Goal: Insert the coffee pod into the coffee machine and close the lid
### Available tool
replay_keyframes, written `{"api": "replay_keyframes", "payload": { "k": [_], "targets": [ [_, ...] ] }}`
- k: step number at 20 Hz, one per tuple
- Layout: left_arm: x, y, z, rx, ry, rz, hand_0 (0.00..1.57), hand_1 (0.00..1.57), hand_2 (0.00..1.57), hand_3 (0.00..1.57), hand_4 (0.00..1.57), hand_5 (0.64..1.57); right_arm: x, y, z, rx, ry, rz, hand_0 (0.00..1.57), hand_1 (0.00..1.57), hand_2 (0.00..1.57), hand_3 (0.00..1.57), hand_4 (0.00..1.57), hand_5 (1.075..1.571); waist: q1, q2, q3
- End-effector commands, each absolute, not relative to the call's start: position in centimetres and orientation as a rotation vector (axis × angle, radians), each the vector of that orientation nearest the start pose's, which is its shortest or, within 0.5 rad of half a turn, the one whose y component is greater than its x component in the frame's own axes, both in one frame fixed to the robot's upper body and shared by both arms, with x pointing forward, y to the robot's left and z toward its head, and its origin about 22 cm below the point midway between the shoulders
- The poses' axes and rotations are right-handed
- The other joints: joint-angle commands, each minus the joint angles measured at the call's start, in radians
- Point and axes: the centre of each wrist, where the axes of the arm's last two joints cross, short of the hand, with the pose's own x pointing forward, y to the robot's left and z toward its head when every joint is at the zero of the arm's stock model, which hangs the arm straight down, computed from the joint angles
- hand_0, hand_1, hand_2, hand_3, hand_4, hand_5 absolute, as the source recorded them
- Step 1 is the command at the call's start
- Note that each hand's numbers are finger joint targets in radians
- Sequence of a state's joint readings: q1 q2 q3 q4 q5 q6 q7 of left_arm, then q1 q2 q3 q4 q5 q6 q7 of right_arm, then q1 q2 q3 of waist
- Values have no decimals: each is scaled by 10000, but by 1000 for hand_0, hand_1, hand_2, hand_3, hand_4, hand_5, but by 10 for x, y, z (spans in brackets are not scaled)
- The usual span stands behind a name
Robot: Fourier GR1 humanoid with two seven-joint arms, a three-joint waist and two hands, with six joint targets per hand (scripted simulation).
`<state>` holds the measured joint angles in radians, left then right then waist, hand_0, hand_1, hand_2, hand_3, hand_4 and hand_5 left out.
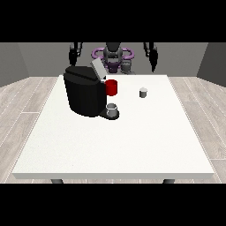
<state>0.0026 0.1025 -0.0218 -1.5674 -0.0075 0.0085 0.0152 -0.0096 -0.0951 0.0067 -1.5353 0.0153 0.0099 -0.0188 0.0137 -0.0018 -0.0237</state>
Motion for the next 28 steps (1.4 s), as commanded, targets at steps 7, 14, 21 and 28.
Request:
{"api": "replay_keyframes", "payload": {
  "k": [7, 14, 21, 28],
  "targets": [
    [218, 245, -9, -559, -16756, -777, 0, 0, 0, 0, 282, 1571, 237, -255, -13, -2024, -15411, -1368, 0, 0, 0, 0, 128, 1571, 48, -832, 232],
    [229, 270, 1, 1312, -16518, -2818, 0, 0, 0, 0, 0, 1571, 232, -254, -15, -1612, -15998, -1258, 0, 0, 0, 0, 267, 1571, -405, -461, 236],
    [278, 299, 24, 1705, -15742, -3107, 0, 0, 0, 0, 0, 1571, 253, -231, 5, -941, -16914, -1074, 0, 0, 0, 0, 168, 1571, -983, 633, 236],
    [303, 318, 14, 2226, -14754, -3272, 0, 0, 0, 0, 0, 1571, 259, -226, 8, -748, -17247, -698, 0, 0, 0, 0, 283, 1571, -1279, 1134, 234]
  ]
}}
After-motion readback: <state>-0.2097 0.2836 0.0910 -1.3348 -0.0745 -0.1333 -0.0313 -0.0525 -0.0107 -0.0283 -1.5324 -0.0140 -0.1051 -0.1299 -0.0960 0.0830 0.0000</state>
